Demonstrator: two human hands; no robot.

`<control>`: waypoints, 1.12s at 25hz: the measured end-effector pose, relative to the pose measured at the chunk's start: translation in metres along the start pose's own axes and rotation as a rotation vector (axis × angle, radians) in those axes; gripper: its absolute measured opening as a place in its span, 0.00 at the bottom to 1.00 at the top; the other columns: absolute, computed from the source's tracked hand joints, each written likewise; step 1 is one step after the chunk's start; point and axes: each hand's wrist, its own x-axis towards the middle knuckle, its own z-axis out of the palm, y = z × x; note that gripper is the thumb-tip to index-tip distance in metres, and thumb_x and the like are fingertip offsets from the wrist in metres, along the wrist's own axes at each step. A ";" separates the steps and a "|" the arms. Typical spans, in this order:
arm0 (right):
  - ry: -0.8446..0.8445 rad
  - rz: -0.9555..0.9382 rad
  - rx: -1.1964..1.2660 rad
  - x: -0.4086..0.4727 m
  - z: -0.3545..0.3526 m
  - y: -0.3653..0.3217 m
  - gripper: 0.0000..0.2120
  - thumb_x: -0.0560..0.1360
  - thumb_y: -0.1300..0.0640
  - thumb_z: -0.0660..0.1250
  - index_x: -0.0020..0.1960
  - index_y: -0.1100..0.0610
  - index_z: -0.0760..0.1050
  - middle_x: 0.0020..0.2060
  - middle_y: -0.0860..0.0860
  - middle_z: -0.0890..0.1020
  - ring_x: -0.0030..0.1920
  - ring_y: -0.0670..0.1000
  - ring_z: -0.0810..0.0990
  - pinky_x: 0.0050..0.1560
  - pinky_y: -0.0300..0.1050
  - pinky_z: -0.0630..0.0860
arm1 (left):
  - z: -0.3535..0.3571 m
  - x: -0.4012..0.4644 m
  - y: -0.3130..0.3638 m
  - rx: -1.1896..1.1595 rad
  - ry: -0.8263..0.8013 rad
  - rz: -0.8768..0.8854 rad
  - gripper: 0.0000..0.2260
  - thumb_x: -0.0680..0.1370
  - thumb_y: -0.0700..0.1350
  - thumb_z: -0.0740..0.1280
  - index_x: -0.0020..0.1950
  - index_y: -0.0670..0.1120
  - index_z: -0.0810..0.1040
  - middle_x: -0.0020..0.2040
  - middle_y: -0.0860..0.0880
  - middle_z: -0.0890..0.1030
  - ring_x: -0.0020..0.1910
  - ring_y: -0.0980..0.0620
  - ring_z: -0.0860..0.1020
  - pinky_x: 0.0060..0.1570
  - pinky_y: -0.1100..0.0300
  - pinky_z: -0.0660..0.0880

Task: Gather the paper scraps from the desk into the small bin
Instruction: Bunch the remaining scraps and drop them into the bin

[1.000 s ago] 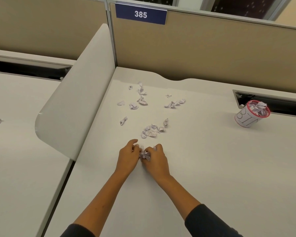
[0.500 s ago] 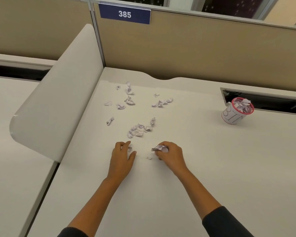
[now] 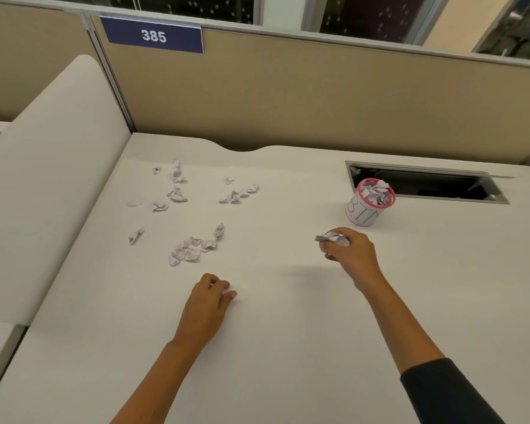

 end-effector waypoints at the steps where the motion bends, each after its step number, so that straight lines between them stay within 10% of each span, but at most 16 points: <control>1: 0.020 -0.010 0.001 0.010 -0.015 -0.004 0.09 0.67 0.65 0.71 0.38 0.51 0.80 0.40 0.48 0.85 0.41 0.48 0.81 0.39 0.38 0.81 | 0.001 -0.001 0.001 0.006 -0.041 0.023 0.13 0.76 0.46 0.68 0.59 0.42 0.77 0.55 0.48 0.72 0.49 0.50 0.73 0.49 0.62 0.69; 10: 0.181 -0.093 -0.442 0.129 -0.115 -0.035 0.14 0.69 0.58 0.73 0.54 0.61 0.79 0.50 0.59 0.81 0.49 0.56 0.79 0.51 0.50 0.79 | 0.000 -0.006 0.005 -0.014 -0.058 0.083 0.08 0.72 0.32 0.70 0.48 0.43 0.81 0.46 0.52 0.76 0.41 0.58 0.76 0.41 0.73 0.69; 15: -0.117 -0.102 -0.941 0.167 -0.115 -0.054 0.18 0.69 0.58 0.72 0.58 0.59 0.77 0.55 0.59 0.80 0.55 0.59 0.78 0.52 0.51 0.76 | 0.016 0.001 0.021 -0.029 0.061 0.020 0.09 0.72 0.30 0.69 0.40 0.44 0.81 0.41 0.51 0.78 0.38 0.53 0.78 0.39 0.69 0.70; 22: -0.242 -0.057 -0.865 0.188 -0.142 -0.069 0.24 0.65 0.63 0.77 0.60 0.53 0.77 0.60 0.56 0.76 0.48 0.56 0.78 0.35 0.42 0.78 | 0.025 0.000 0.025 -0.070 0.165 -0.061 0.09 0.71 0.31 0.70 0.41 0.45 0.82 0.41 0.55 0.79 0.38 0.56 0.77 0.41 0.77 0.68; 28: -0.028 -0.340 -0.950 0.183 -0.137 -0.060 0.16 0.71 0.55 0.72 0.56 0.58 0.80 0.56 0.58 0.81 0.55 0.59 0.78 0.55 0.48 0.74 | 0.029 -0.001 0.029 -0.077 0.208 -0.097 0.10 0.71 0.31 0.70 0.41 0.46 0.82 0.41 0.52 0.80 0.39 0.54 0.78 0.41 0.77 0.68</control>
